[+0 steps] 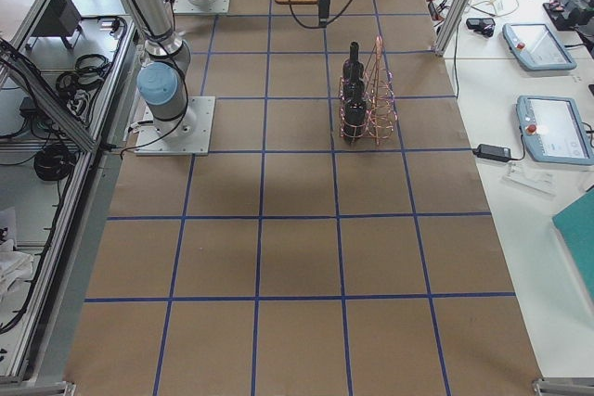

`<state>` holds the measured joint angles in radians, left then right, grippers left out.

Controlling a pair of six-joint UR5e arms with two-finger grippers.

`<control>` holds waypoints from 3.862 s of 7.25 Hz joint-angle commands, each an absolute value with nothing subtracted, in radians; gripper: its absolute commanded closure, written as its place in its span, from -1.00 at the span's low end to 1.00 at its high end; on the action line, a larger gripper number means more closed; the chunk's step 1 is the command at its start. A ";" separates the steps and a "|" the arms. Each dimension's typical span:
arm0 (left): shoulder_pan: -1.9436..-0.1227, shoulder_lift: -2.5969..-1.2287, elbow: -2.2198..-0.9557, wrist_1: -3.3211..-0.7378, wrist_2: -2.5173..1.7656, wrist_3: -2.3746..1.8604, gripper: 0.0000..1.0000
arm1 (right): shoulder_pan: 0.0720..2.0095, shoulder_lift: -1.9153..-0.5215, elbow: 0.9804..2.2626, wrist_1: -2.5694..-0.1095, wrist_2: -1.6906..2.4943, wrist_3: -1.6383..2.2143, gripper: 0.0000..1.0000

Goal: Take wine from basket and place on tray
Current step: 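Lower the right gripper onto the nearest dark wine bottle in the rack, then close the right gripper on the bottle neck and lift it out, then carry the bottle with the right gripper toward the table center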

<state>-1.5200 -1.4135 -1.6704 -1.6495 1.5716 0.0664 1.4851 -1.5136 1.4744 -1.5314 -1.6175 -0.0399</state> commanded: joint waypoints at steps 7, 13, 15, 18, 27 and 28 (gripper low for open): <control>-1.516 -1.414 -1.671 -1.651 1.569 0.067 -1.00 | 1.439 -1.290 1.479 -1.736 -1.608 -0.109 0.15; -1.513 -1.416 -1.671 -1.646 1.569 0.069 -1.00 | 1.445 -1.342 1.326 -1.563 -1.608 -0.103 0.70; -1.508 -1.413 -1.658 -1.647 1.577 0.069 -1.00 | 1.454 -1.438 1.255 -1.394 -1.606 -0.103 0.69; -1.462 -1.413 -1.649 -1.638 1.574 0.071 -1.00 | 1.569 -1.502 1.317 -1.278 -1.629 0.088 0.76; -1.103 -1.434 -1.637 -1.650 1.563 0.502 -1.00 | 2.141 -1.350 1.501 -1.631 -1.468 0.695 0.88; -1.103 -1.433 -1.641 -1.655 1.565 0.502 -1.00 | 2.155 -1.350 1.515 -1.643 -1.474 0.698 0.87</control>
<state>-1.1071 -1.4337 -1.6357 -1.6478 1.5616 0.4992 2.1322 -1.3492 1.4785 -1.5945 -1.4738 0.6921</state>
